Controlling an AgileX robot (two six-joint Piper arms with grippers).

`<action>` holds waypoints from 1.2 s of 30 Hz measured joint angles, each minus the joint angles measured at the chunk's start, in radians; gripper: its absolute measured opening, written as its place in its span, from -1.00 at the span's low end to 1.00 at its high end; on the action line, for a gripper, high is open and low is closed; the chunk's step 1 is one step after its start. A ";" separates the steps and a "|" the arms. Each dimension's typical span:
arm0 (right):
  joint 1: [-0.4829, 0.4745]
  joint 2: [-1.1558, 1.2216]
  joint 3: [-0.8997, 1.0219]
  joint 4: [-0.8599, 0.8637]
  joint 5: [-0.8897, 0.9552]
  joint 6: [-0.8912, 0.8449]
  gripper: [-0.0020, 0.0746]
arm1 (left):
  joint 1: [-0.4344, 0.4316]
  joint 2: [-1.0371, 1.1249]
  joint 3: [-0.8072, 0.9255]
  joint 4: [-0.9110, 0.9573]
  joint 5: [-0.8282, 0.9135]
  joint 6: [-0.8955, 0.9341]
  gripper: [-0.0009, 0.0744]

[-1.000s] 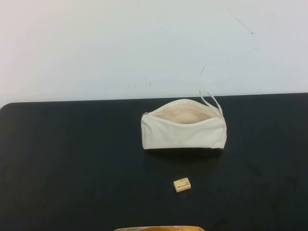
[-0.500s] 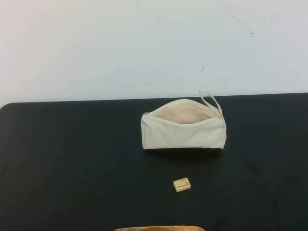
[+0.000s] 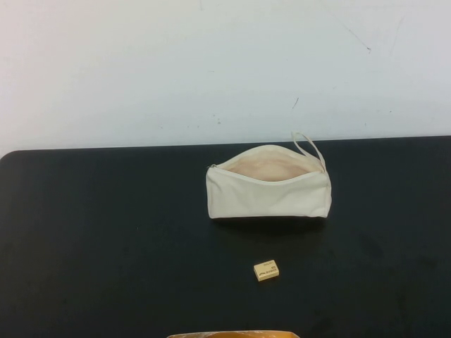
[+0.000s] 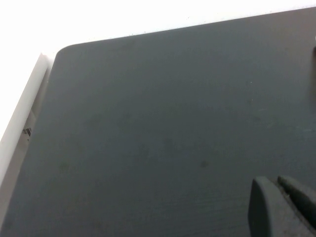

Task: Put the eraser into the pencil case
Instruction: Pick up the eraser from the table

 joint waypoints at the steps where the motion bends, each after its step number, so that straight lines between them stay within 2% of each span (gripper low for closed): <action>1: 0.044 0.036 -0.020 -0.042 0.000 0.034 -0.95 | 0.000 0.000 0.000 0.000 0.000 0.000 -0.98; 8: 0.316 0.268 -0.092 -0.267 0.000 0.195 -0.95 | 0.000 0.000 0.000 0.000 0.000 0.000 -0.98; 13: 0.437 0.418 -0.116 -0.305 -0.029 0.216 -0.95 | 0.000 0.000 0.000 0.000 0.000 0.000 -0.98; 17: 0.473 0.497 -0.136 -0.283 -0.098 0.197 -0.95 | 0.000 0.000 0.000 0.000 0.000 0.000 -0.98; 22: 0.485 0.563 -0.192 -0.078 -0.178 0.127 -0.95 | 0.000 0.000 0.000 0.000 0.000 0.000 -0.98; 27: 0.485 0.644 -0.286 0.077 -0.166 0.023 -0.95 | 0.000 0.000 0.000 0.000 0.000 0.000 -0.98; 31: 0.485 0.716 -0.349 0.097 -0.148 0.005 -0.92 | 0.000 0.000 0.000 0.000 0.000 0.000 -0.98; 33: 0.485 0.750 -0.366 0.095 -0.146 0.009 -0.81 | 0.000 0.000 0.000 0.000 0.000 0.000 -0.98; 35: 0.485 0.776 -0.379 0.088 -0.146 0.039 -0.60 | 0.000 0.000 0.000 0.000 0.000 0.000 -0.98; 36: 0.485 0.788 -0.381 0.082 -0.146 0.065 -0.44 | 0.000 0.000 0.000 0.000 0.000 0.000 -0.98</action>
